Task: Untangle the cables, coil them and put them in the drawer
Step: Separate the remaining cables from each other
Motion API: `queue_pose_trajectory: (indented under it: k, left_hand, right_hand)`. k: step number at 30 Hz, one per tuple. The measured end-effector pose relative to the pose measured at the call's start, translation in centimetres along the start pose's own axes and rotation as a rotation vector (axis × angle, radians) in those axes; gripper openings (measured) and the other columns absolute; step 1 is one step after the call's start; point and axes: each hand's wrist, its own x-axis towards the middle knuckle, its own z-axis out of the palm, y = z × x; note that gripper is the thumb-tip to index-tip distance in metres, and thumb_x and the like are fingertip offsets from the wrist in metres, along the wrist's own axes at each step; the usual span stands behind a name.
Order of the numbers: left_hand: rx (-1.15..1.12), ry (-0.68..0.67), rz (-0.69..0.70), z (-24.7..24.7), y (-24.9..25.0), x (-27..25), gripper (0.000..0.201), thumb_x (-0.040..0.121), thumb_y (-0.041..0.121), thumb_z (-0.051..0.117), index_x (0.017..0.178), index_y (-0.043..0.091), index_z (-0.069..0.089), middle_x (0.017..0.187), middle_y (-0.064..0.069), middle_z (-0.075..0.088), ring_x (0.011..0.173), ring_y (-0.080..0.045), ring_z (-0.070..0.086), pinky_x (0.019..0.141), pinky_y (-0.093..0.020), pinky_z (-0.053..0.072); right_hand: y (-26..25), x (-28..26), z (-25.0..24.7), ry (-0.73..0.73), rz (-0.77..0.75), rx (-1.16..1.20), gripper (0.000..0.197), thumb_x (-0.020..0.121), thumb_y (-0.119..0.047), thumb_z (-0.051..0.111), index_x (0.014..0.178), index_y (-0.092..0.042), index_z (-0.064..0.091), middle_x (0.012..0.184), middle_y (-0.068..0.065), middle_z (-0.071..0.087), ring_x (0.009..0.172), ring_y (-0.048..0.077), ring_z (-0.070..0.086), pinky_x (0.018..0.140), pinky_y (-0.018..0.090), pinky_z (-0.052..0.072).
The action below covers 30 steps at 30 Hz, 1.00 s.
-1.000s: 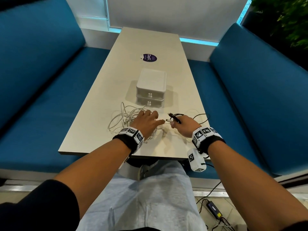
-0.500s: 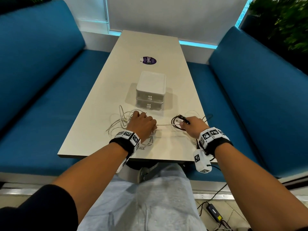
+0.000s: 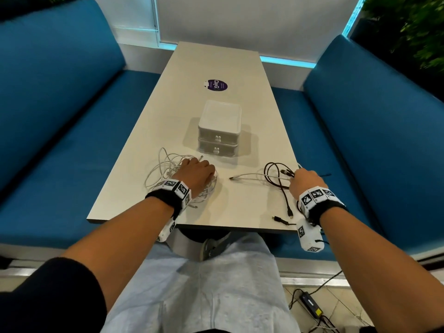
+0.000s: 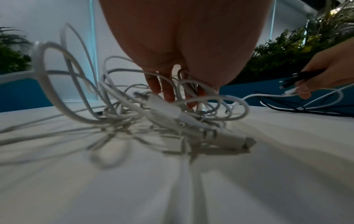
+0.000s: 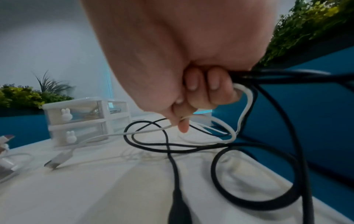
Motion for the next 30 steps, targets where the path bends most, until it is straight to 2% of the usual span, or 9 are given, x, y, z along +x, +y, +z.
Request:
queue_pose_trajectory:
  k: [4, 9, 12, 15, 20, 23, 25, 28, 30]
  left_hand:
    - [-0.025, 0.023, 0.021, -0.1, 0.0, -0.2, 0.027, 0.101, 0.026, 0.039, 0.123, 0.026, 0.056, 0.126, 0.003, 0.054, 0.109, -0.027, 0.051, 0.095, -0.042, 0.036]
    - [-0.005, 0.006, 0.019, -0.4, 0.6, -0.3, 0.028, 0.1, 0.027, 0.04, 0.123, 0.026, 0.056, 0.128, 0.002, 0.051, 0.11, -0.028, 0.05, 0.095, -0.043, 0.036]
    - [-0.033, 0.013, 0.028, -0.7, 0.8, -0.6, 0.029, 0.099, 0.024, 0.043, 0.125, 0.027, 0.056, 0.13, 0.001, 0.051, 0.112, -0.027, 0.051, 0.097, -0.043, 0.035]
    - [-0.099, 0.008, 0.067, -0.9, 0.9, -0.7, 0.046, 0.089, 0.006, 0.054, 0.131, 0.027, 0.052, 0.134, 0.001, 0.047, 0.112, -0.026, 0.053, 0.097, -0.039, 0.035]
    - [-0.219, -0.005, 0.064, -1.4, 0.6, -0.9, 0.062, 0.085, -0.008, 0.051, 0.138, 0.024, 0.048, 0.141, -0.001, 0.043, 0.102, -0.033, 0.058, 0.085, -0.038, 0.045]
    - [-0.266, 0.039, 0.067, -1.4, 0.0, -1.0, 0.054, 0.089, -0.002, 0.052, 0.137, 0.024, 0.05, 0.139, -0.001, 0.046, 0.097, -0.034, 0.06, 0.079, -0.04, 0.051]
    - [-0.283, 0.067, 0.067, -1.4, -0.1, -1.1, 0.05, 0.093, 0.003, 0.051, 0.138, 0.024, 0.049, 0.135, -0.002, 0.052, 0.095, -0.034, 0.061, 0.078, -0.041, 0.051]
    - [-0.279, 0.094, 0.022, -1.8, 0.4, -1.0, 0.05, 0.096, 0.013, 0.05, 0.142, 0.03, 0.041, 0.125, 0.001, 0.063, 0.098, -0.031, 0.063, 0.081, -0.043, 0.053]
    - [-0.219, 0.132, 0.009, -1.8, 0.9, -0.9, 0.04, 0.098, 0.022, 0.051, 0.138, 0.027, 0.047, 0.122, 0.001, 0.065, 0.097, -0.031, 0.065, 0.084, -0.042, 0.052]
  right_hand:
    - [-0.9, -0.1, 0.1, 0.07, 0.037, 0.032, 0.015, 0.096, -0.017, 0.042, 0.101, -0.008, 0.054, 0.106, 0.015, 0.058, 0.087, 0.033, 0.057, 0.072, 0.039, 0.048]
    - [-3.9, -0.8, 0.6, 0.189, -0.141, 0.241, 0.027, 0.102, -0.028, 0.039, 0.116, -0.009, 0.052, 0.097, 0.021, 0.062, 0.085, 0.041, 0.061, 0.07, 0.04, 0.049]
    - [-5.7, -1.6, 2.0, 0.117, -0.375, 0.313, 0.025, 0.1, -0.029, 0.043, 0.117, -0.016, 0.057, 0.091, 0.019, 0.065, 0.073, 0.035, 0.062, 0.062, 0.036, 0.05]
    - [-6.1, -1.8, 3.9, -0.055, -0.477, 0.167, 0.027, 0.1, -0.03, 0.045, 0.12, -0.022, 0.061, 0.1, 0.015, 0.066, 0.079, 0.031, 0.063, 0.064, 0.03, 0.045]
    - [-3.3, -1.4, 3.9, -0.085, -0.276, -0.012, 0.046, 0.096, -0.013, 0.042, 0.14, -0.025, 0.047, 0.12, 0.017, 0.061, 0.103, 0.035, 0.063, 0.083, 0.039, 0.051]
    - [0.0, -1.1, 2.6, -0.058, -0.052, -0.102, 0.025, 0.094, -0.012, 0.044, 0.111, -0.007, 0.061, 0.116, 0.017, 0.064, 0.102, 0.036, 0.063, 0.082, 0.04, 0.052]
    - [0.9, -0.9, 1.8, -0.057, -0.004, -0.099, 0.018, 0.092, -0.013, 0.046, 0.092, -0.006, 0.062, 0.109, 0.018, 0.067, 0.097, 0.036, 0.064, 0.079, 0.037, 0.053]
    - [-0.3, -0.5, 1.2, -0.041, 0.027, -0.034, 0.021, 0.092, -0.011, 0.045, 0.102, -0.005, 0.062, 0.105, 0.017, 0.067, 0.095, 0.036, 0.064, 0.074, 0.037, 0.05]
    - [-1.9, -0.4, 1.4, -0.023, -0.009, 0.019, 0.023, 0.093, -0.011, 0.043, 0.106, -0.004, 0.061, 0.102, 0.016, 0.065, 0.092, 0.035, 0.063, 0.071, 0.036, 0.049]
